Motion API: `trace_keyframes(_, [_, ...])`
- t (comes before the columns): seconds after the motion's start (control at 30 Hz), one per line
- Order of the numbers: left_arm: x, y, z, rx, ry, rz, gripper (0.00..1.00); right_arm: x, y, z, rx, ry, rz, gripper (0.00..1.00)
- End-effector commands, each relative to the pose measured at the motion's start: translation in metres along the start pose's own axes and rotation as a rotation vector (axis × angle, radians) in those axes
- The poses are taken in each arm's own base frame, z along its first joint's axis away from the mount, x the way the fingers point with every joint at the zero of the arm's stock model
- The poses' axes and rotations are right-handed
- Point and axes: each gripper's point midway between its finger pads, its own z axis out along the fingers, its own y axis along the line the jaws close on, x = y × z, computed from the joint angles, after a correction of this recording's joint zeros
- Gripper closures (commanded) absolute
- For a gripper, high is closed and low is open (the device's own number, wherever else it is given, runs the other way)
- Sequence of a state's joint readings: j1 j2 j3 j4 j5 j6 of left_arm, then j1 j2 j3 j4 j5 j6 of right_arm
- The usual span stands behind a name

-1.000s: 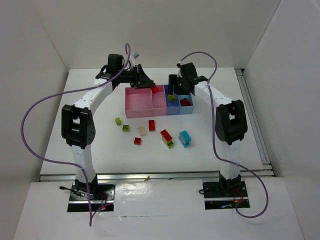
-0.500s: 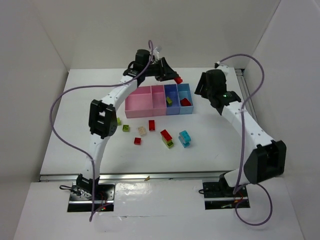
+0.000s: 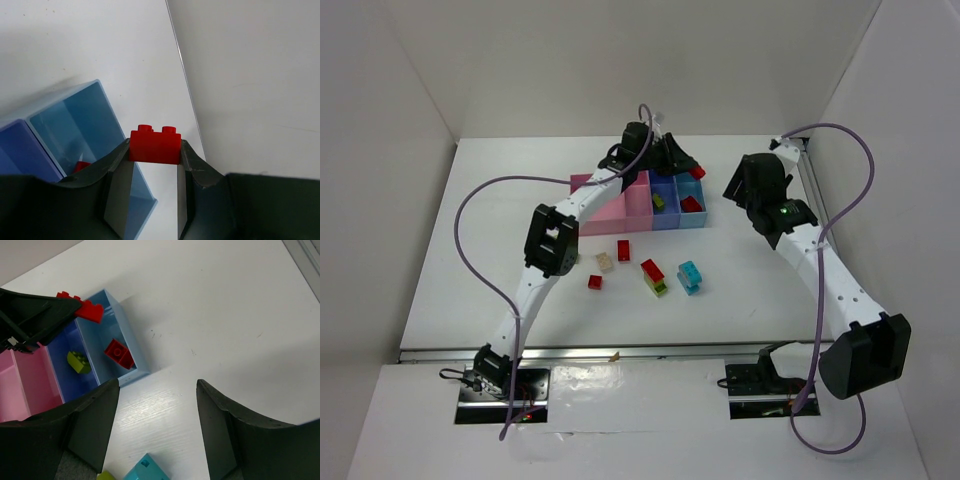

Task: Sort the legos into containers by color

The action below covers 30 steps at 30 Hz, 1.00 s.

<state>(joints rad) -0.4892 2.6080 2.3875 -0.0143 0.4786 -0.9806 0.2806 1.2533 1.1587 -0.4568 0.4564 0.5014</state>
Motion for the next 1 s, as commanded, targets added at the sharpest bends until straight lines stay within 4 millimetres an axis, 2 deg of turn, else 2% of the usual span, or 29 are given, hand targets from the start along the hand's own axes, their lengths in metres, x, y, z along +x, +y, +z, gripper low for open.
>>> trace_keyframes(0.0, [-0.026,-0.028,0.000,0.064,-0.090,0.033,0.90,-0.005,-0.009,-0.006,0.030,-0.017,0.018,0.30])
trace_keyframes(0.03, [-0.026,-0.028,0.000,0.064,-0.090,0.033,0.74,-0.005,-0.009,-0.006,0.030,-0.017,0.018,0.30])
trace_keyframes(0.1, [-0.026,-0.031,-0.001,0.079,-0.087,0.039,0.62,-0.002,-0.009,-0.005,0.023,-0.011,0.017,0.30])
trace_keyframes(0.17, [-0.026,-0.034,-0.001,0.092,-0.086,0.045,0.57,0.001,-0.007,-0.003,0.018,0.001,0.013,0.30])
trace_keyframes(0.3, [-0.019,-0.023,0.001,0.072,-0.070,0.031,0.46,0.008,-0.007,0.001,0.019,0.020,0.005,0.30])
trace_keyframes(0.37, [-0.018,-0.025,-0.002,0.067,-0.067,0.028,0.41,0.009,-0.006,0.000,0.011,0.025,0.005,0.30])
trace_keyframes(0.43, [-0.016,-0.024,-0.002,0.075,-0.059,0.029,0.26,0.014,-0.007,0.004,0.016,0.034,0.001,0.30])
trace_keyframes(0.53, [-0.013,-0.029,-0.006,0.084,-0.044,0.038,0.11,0.018,-0.004,0.006,0.003,0.051,-0.003,0.30])
trace_keyframes(0.67, [-0.013,-0.037,-0.013,0.089,-0.037,0.050,0.00,0.027,0.001,0.005,-0.035,0.086,-0.015,0.30])
trace_keyframes(0.73, [-0.012,-0.041,-0.018,0.087,-0.025,0.068,0.00,0.032,0.004,0.004,-0.062,0.111,-0.041,0.30])
trace_keyframes(0.77, [-0.017,-0.054,-0.025,0.097,-0.033,0.089,0.00,0.042,0.005,0.003,-0.078,0.147,-0.049,0.30])
trace_keyframes(0.83, [-0.018,-0.059,-0.034,0.074,-0.030,0.107,0.00,0.057,0.006,-0.001,-0.117,0.196,-0.065,0.27])
trace_keyframes(0.87, [-0.019,-0.054,-0.037,0.040,-0.042,0.126,0.00,0.061,0.008,-0.004,-0.138,0.209,-0.064,0.25])
trace_keyframes(0.9, [-0.032,-0.069,-0.052,0.043,-0.069,0.149,0.00,0.077,0.012,-0.008,-0.172,0.263,-0.077,0.23])
trace_keyframes(0.93, [-0.032,-0.074,-0.057,0.040,-0.068,0.162,0.00,0.086,0.017,-0.015,-0.204,0.290,-0.101,0.22])
trace_keyframes(0.97, [-0.030,-0.070,-0.062,0.008,-0.060,0.168,0.00,0.091,0.021,-0.020,-0.223,0.309,-0.114,0.20])
